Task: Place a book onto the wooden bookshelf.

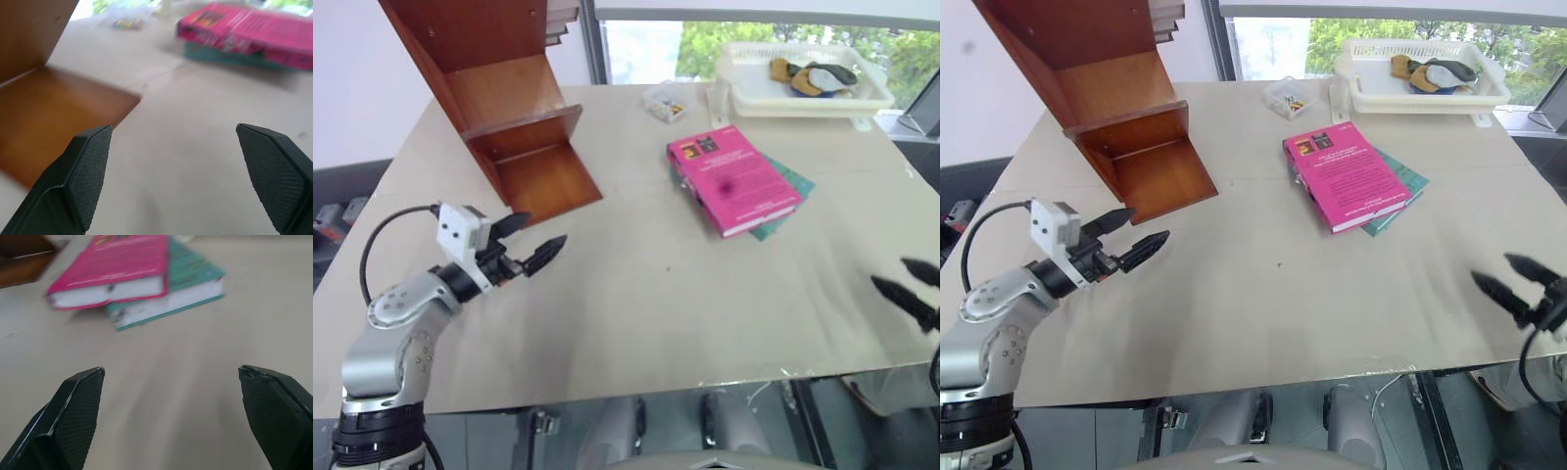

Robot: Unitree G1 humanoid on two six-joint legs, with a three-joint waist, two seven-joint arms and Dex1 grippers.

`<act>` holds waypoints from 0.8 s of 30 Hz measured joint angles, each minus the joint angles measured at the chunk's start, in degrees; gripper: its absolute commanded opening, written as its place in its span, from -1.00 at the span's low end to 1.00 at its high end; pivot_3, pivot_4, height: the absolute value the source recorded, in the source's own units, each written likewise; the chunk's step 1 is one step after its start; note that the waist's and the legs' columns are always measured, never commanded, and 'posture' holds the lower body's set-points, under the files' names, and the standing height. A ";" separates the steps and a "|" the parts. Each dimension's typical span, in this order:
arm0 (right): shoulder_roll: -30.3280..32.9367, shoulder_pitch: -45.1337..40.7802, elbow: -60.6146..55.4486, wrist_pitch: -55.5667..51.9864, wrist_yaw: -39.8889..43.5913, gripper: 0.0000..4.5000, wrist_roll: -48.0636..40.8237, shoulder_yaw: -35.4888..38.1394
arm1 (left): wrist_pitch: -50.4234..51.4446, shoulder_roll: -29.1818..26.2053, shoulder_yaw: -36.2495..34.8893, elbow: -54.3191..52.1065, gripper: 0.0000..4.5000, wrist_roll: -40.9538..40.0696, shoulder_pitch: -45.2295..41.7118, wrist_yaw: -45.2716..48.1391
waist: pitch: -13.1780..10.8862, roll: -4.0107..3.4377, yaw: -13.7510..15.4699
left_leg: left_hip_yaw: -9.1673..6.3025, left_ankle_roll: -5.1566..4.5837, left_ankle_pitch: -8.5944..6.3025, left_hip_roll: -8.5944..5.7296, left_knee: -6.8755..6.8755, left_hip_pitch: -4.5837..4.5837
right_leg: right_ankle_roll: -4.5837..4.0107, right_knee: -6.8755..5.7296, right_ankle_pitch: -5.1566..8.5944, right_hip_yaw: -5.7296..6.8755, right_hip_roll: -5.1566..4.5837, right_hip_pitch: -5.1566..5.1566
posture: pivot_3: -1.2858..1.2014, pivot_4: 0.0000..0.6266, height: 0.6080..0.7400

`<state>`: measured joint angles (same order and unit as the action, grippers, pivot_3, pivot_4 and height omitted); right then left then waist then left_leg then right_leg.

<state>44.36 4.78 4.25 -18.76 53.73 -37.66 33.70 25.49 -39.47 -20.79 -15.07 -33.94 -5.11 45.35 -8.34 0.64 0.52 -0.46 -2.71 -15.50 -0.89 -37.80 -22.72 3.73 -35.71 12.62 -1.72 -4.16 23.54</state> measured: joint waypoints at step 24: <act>-7.98 -67.60 64.07 7.14 -35.51 1.00 25.65 -17.66 | -0.09 -8.72 -3.41 5.48 0.94 -8.39 -7.91 16.88 | -0.24 0.11 -1.51 | 0.05 0.25 0.17 0.02 0.04 -0.18 | 0.16 0.21 -0.10 0.04 0.45 0.04 | 0.03 -0.52 1.00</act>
<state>36.38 -62.82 68.32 -11.61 18.22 -12.01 16.04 25.40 -48.19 -24.21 -9.59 -42.33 -13.02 62.23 -8.58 0.75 -0.99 -0.41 -2.46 -15.33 -0.87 -37.75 -22.90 3.89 -35.50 12.52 -1.68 -3.71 23.58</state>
